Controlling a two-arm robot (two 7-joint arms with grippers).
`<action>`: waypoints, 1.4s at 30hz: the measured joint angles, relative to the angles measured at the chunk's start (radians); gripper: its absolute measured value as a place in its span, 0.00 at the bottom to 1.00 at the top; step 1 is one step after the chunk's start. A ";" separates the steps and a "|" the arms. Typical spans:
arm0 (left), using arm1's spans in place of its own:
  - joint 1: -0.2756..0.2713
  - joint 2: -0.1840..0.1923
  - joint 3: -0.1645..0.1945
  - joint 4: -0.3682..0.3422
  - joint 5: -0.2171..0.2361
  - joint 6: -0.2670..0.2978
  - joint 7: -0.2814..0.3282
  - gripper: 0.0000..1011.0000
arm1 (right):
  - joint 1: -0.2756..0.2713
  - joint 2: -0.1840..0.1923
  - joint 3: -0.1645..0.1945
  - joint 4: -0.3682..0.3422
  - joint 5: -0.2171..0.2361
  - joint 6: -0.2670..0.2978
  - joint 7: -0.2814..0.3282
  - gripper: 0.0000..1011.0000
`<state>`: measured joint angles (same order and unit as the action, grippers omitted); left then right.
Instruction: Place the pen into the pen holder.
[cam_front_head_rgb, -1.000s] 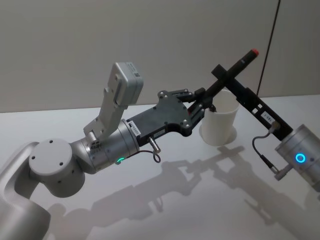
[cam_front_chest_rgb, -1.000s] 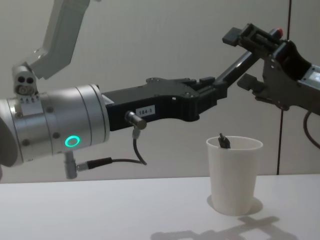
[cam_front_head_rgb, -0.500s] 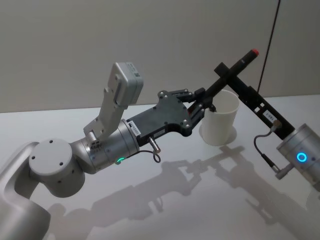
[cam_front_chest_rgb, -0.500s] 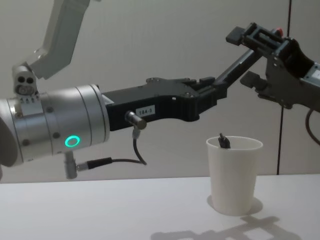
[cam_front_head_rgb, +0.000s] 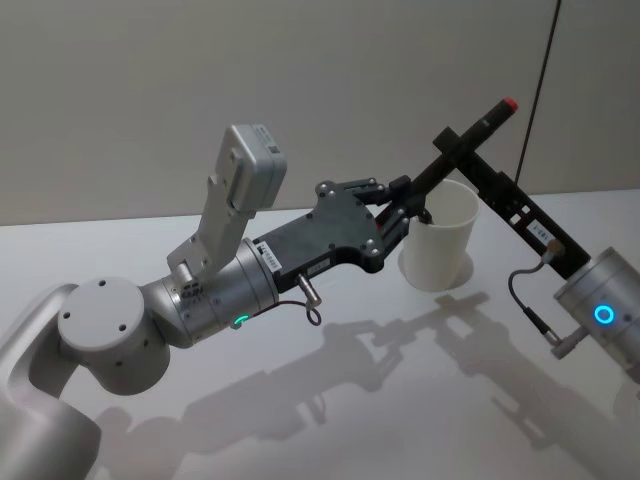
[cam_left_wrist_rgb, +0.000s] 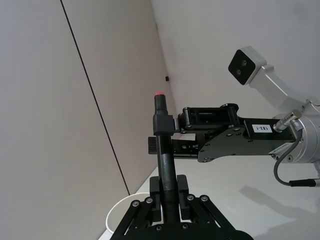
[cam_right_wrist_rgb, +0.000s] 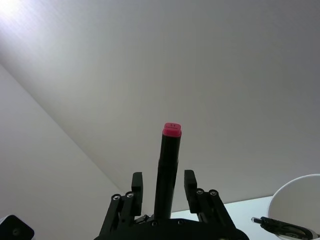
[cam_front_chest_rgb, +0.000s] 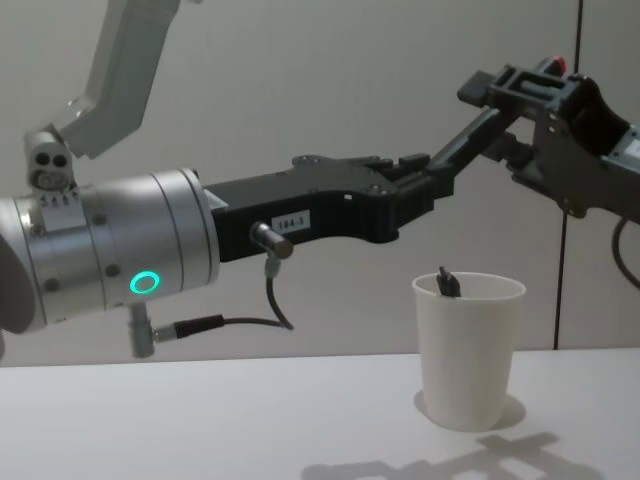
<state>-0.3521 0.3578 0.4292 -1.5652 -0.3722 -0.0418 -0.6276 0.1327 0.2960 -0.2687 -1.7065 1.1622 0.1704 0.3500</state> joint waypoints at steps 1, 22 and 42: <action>0.000 0.000 0.000 0.000 0.000 0.000 0.000 0.19 | 0.000 0.000 0.000 0.000 0.000 0.000 0.000 0.50; 0.000 0.000 0.000 0.000 0.000 0.000 0.000 0.21 | 0.000 0.001 0.001 -0.001 0.002 -0.002 -0.002 0.19; 0.000 0.000 0.000 0.000 0.000 0.000 0.000 0.79 | 0.000 0.001 0.000 -0.001 0.001 -0.002 -0.002 0.19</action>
<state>-0.3521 0.3578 0.4291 -1.5653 -0.3722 -0.0418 -0.6275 0.1327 0.2969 -0.2690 -1.7074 1.1632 0.1684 0.3482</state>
